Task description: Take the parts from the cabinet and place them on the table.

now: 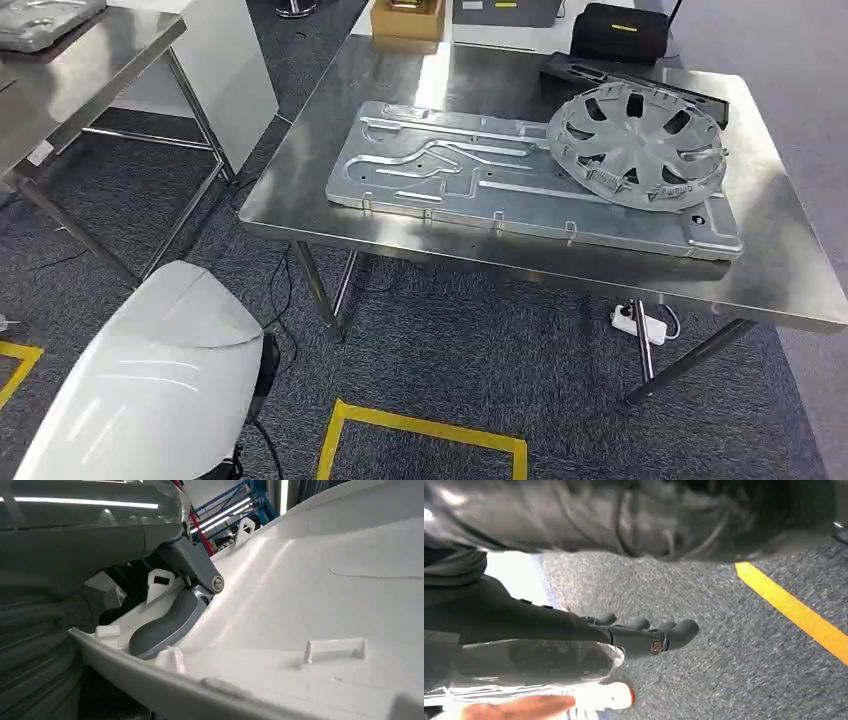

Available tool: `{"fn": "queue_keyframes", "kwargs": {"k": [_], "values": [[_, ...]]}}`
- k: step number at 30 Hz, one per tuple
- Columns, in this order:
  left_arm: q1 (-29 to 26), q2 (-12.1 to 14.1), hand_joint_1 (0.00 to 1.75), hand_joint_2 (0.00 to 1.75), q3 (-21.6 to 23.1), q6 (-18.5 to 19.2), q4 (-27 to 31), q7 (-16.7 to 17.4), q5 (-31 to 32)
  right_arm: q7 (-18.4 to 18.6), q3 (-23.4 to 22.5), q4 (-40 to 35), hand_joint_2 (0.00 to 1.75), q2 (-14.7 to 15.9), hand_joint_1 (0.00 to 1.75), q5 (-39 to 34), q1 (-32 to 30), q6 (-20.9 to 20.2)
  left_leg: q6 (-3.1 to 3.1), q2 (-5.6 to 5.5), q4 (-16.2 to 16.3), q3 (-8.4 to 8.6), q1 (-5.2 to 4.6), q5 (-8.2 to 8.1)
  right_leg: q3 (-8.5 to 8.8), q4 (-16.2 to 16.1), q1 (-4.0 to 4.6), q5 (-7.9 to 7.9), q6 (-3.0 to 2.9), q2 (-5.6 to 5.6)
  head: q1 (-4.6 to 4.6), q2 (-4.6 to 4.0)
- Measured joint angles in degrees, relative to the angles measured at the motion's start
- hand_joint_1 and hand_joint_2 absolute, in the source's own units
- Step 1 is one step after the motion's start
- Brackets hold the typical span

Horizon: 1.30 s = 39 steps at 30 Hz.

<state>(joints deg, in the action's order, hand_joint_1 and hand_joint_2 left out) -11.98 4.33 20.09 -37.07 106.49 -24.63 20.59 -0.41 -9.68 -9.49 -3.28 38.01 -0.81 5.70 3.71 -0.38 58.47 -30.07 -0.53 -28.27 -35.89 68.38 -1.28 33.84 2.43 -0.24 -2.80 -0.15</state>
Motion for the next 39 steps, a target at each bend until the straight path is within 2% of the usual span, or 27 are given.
{"fn": "queue_keyframes", "kwargs": {"k": [1, 2, 3, 4, 5, 6, 8, 9, 12, 13, 14, 17, 19, 20, 22, 23, 24, 25, 27, 28, 29, 30, 32, 34, 37, 38, 39], "values": [[0.0, -0.1, 1.75, 1.75, 0.0, 0.1, 0.0, 0.1, 0.1, -0.2, 0.0, 0.0, 0.0, 0.0, 0.0, 0.0, 0.0, 0.0, -0.34, -0.03, 0.0, 0.7, 0.17, -0.48, 1.35, -5.0, -0.17, -4.11, 0.16, 0.0, 0.0, 0.0], [0.1, -0.1, 1.75, 1.75, 0.0, 0.1, 0.0, 0.1, 0.2, -0.3, 0.0, 0.0, 0.0, 0.0, 0.0, 0.1, -0.3, 0.1, -0.82, -0.06, 0.0, 0.73, 0.24, -0.92, 2.1, -7.8, -0.25, -7.61, 0.06, -0.07, -0.07, 0.0], [0.2, -0.1, 1.75, 1.75, 0.0, 0.2, 0.0, 0.1, 0.4, -0.5, 0.0, 0.1, 0.0, 0.0, 0.0, 0.1, -0.1, 0.1, -1.32, -0.15, 0.2, 1.26, 0.18, -1.26, 1.21, -8.1, 0.2, -5.66, -0.54, -0.12, -0.04, 0.0], [0.3, -0.1, 1.75, 1.75, 0.0, 0.2, 0.0, 0.2, 0.5, -0.7, 0.0, 0.0, 0.0, 0.0, 0.0, 0.2, 0.0, 0.1, -1.84, -0.14, -0.2, 0.84, 0.2, -1.54, 1.44, -8.0, 0.61, -5.69, -1.32, -0.11, 0.0, 0.0], [0.4, -0.2, 1.75, 1.75, 0.1, 0.2, 0.0, 0.1, 0.5, -0.8, 0.0, 0.0, 0.0, 0.0, 0.0, 0.2, 0.0, 0.1, -2.3, -0.1, 0.1, 1.85, 0.23, -1.32, 1.64, -8.4, 0.51, -6.54, -1.9, -0.01, 0.02, 0.0], [0.4, -0.2, 1.75, 1.75, 0.1, 0.2, 0.0, 0.1, 0.5, -0.8, 0.0, 0.0, 0.0, 0.0, 0.0, 0.2, 0.0, 0.1, -2.69, -0.12, 0.6, 1.82, 0.19, -1.07, 1.9, -8.5, 0.54, -6.42, -2.37, 0.02, 0.04, 0.0], [0.6, -0.2, 1.75, 1.75, 0.1, 0.3, 0.0, 0.1, 0.6, -0.8, 0.1, 0.0, 0.0, 0.0, 0.0, 0.4, 0.0, 0.0, -3.14, 0.08, 2.4, 1.42, 0.55, -2.15, 3.4, -8.9, 0.38, -6.33, -3.14, 0.0, 0.02, 0.0], [0.9, -0.2, 1.75, 1.75, 0.2, 0.4, 0.0, 0.1, 0.7, -0.8, 0.1, 0.0, 0.0, 0.0, 0.0, 0.5, 0.0, 0.0, -3.2, 0.1, 5.4, -0.24, 0.56, -3.31, 3.62, -9.0, 0.44, -6.11, -3.49, 0.0, 0.17, 0.0], [1.0, -0.2, 1.75, 1.75, 0.2, 0.5, 0.0, 0.2, 0.7, -0.8, 0.1, 0.0, 0.0, 0.0, 0.0, 0.6, 0.0, -0.1, -3.52, 0.1, 16.5, -7.68, 0.73, -8.38, 3.82, -8.9, 0.71, -5.48, -3.94, 0.02, 0.13, 0.0], [1.1, -0.2, 1.75, 1.75, 0.2, 0.6, 0.0, 0.2, 0.7, -0.8, 0.1, 0.0, 0.0, 0.0, 0.0, 0.6, 0.0, -0.1, -3.63, 0.1, 17.5, -9.01, 0.76, -8.15, 4.06, -8.9, 0.77, -5.25, -3.91, 0.09, 0.13, 0.0], [1.1, -0.2, 1.75, 1.75, 0.2, 0.6, 0.0, 0.2, 0.8, -0.8, 0.1, 0.0, 0.0, 0.0, 0.0, 0.6, 0.1, -0.1, -3.6, 0.1, 16.0, -9.08, 0.77, -6.3, 4.49, -8.9, 0.8, -4.93, -3.86, 0.12, 0.15, 0.0], [1.3, -0.2, 1.75, 1.75, 0.2, 0.7, 0.0, 0.2, 1.0, -0.4, 0.1, 0.0, 0.0, 0.0, 0.0, 0.6, 0.1, -0.1, -2.92, 0.25, 2.4, -4.72, 0.74, 3.37, 6.18, -9.0, 0.91, -3.67, -3.49, 0.05, 0.13, 0.0], [1.6, -0.2, 1.75, 1.75, 0.4, 0.7, 0.0, 0.2, 1.0, -0.3, 0.0, 0.0, 0.0, -0.1, 0.0, 0.6, 0.2, -0.2, -2.61, 0.43, 2.0, -4.66, 0.09, -1.33, 6.13, -8.8, 1.03, -3.24, -2.85, 0.11, 0.31, 0.0], [1.6, -0.2, 1.75, 1.75, 0.5, 0.8, 0.0, 0.3, 1.0, -0.3, 0.0, 0.0, 0.0, -0.1, 0.0, 0.6, 0.4, -0.1, -2.34, 0.44, 1.8, -4.41, 0.08, 0.47, 6.14, -8.9, 1.05, -2.88, -2.42, 0.08, 0.22, 0.0], [1.7, -0.2, 1.75, 1.75, 0.5, 1.0, 0.0, 0.3, 1.2, -0.3, 0.0, 0.0, 0.0, -0.2, 0.0, 0.6, 0.8, -0.1, -1.67, 0.25, 1.2, -3.7, 0.35, 1.38, 6.97, -9.0, 1.24, -2.14, -1.59, -0.08, 0.2, 0.0], [1.9, -0.2, 1.75, 1.75, 0.7, 1.1, 0.0, 0.4, 1.2, -0.3, 0.0, -0.1, 0.0, -0.2, 0.0, 0.6, 0.8, -0.1, -1.41, 0.38, 0.6, -2.88, 0.56, 1.56, 7.3, -8.3, 0.89, -1.83, -1.39, 0.01, 0.22, 0.0], [2.2, -0.2, 1.75, 1.75, 0.9, 1.2, 0.0, 0.5, 1.3, -0.3, 0.0, -0.1, 0.0, -0.2, 0.0, 0.6, 0.8, -0.1, -0.98, 0.35, 0.5, -2.42, 0.58, 1.33, 6.08, -5.9, 1.0, -0.73, -1.3, 0.07, 0.07, 0.0], [2.4, -0.3, 1.75, 1.75, 1.0, 1.3, 0.0, 0.5, 1.3, -0.3, 0.0, -0.1, 0.0, -0.2, 0.0, 0.6, 0.8, -0.1, -0.74, 0.36, 0.4, -2.25, 0.57, 1.17, 3.88, -2.3, 0.99, 0.84, -1.18, 0.13, 0.07, 0.0], [2.4, -0.3, 1.75, 1.75, 1.4, 1.5, -0.1, 0.5, 1.6, -0.3, 0.0, -0.1, 0.0, -0.2, 0.0, 0.6, 0.8, -0.2, -0.53, 0.37, 0.4, -1.77, 0.44, 0.45, -2.2, 6.6, 0.91, 3.52, -0.94, 0.13, 0.09, 0.0], [2.4, -0.3, 1.75, 1.75, 1.4, 1.6, -0.1, 0.4, 1.7, -0.4, 0.0, -0.1, 0.0, -0.2, 0.0, 0.6, 0.8, -0.2, -0.46, 0.28, 0.5, -1.42, 0.39, 0.11, -4.1, 8.5, 0.91, 3.16, -0.92, 0.13, 0.07, 0.0], [2.4, -0.3, 1.75, 1.75, 1.5, 1.6, -0.1, 0.4, 1.8, -0.3, 0.0, -0.1, 0.0, -0.2, 0.0, 0.7, 0.8, -0.2, -0.51, 0.13, 0.5, -0.87, 0.38, -0.32, -4.66, 7.6, 0.92, 1.12, -0.96, 0.13, 0.07, 0.0], [2.6, -0.3, 1.75, 1.75, 1.7, 1.6, -0.1, 0.4, 1.9, -0.3, 0.0, -0.1, 0.0, -0.2, 0.0, 0.7, 0.8, -0.2, -0.59, -0.04, 0.5, -0.2, 0.38, -0.83, -4.05, 4.6, 0.93, -1.92, -1.09, 0.13, 0.07, 0.0], [3.0, -0.3, 1.75, 1.75, 1.9, 1.7, 0.0, 0.5, 2.3, -0.3, 0.0, -0.1, 0.0, -0.2, 0.0, 0.8, 0.6, -0.5, -0.92, -0.14, 0.4, 1.27, 0.38, -2.03, -0.89, -5.3, 1.02, -9.28, -1.66, 0.16, 0.07, 0.0], [3.6, -0.3, 1.75, 1.75, 2.2, 1.7, -0.1, 0.5, 2.5, -0.3, 0.0, -0.1, 0.0, -0.1, 0.0, 0.9, 0.6, -0.6, -1.61, -0.27, 0.6, 1.25, 0.1, -2.74, 0.3, -7.7, 1.59, -7.91, -2.33, 0.2, 0.04, 0.0], [4.0, -0.3, 1.75, 1.75, 2.6, 1.8, -0.1, 0.7, 2.7, -0.2, 0.0, -0.1, 0.0, -0.1, 0.0, 0.9, 0.7, -0.5, -2.17, -0.05, -0.5, 1.79, 0.18, -2.91, 0.38, -8.0, 1.49, -7.51, -3.06, 0.3, 0.13, 0.0], [4.4, -0.3, 1.75, 1.75, 2.7, 1.8, -0.1, 0.9, 2.8, -0.2, 0.0, -0.2, 0.0, -0.2, 0.0, 0.9, 0.9, -0.5, -2.56, 0.03, -0.5, 2.16, 0.01, -3.5, 1.14, -8.8, 0.87, -7.58, -3.24, 0.28, 0.15, 0.0], [4.6, -0.3, 1.75, 1.75, 2.7, 1.8, -0.1, 1.0, 2.8, -0.2, 0.0, -0.2, 0.0, -0.2, 0.0, 0.9, 0.7, -0.6, -2.9, 0.07, 1.0, 1.88, 0.14, -4.03, 1.83, -9.3, 0.95, -7.42, -3.47, 0.25, 0.15, 0.0]]}}
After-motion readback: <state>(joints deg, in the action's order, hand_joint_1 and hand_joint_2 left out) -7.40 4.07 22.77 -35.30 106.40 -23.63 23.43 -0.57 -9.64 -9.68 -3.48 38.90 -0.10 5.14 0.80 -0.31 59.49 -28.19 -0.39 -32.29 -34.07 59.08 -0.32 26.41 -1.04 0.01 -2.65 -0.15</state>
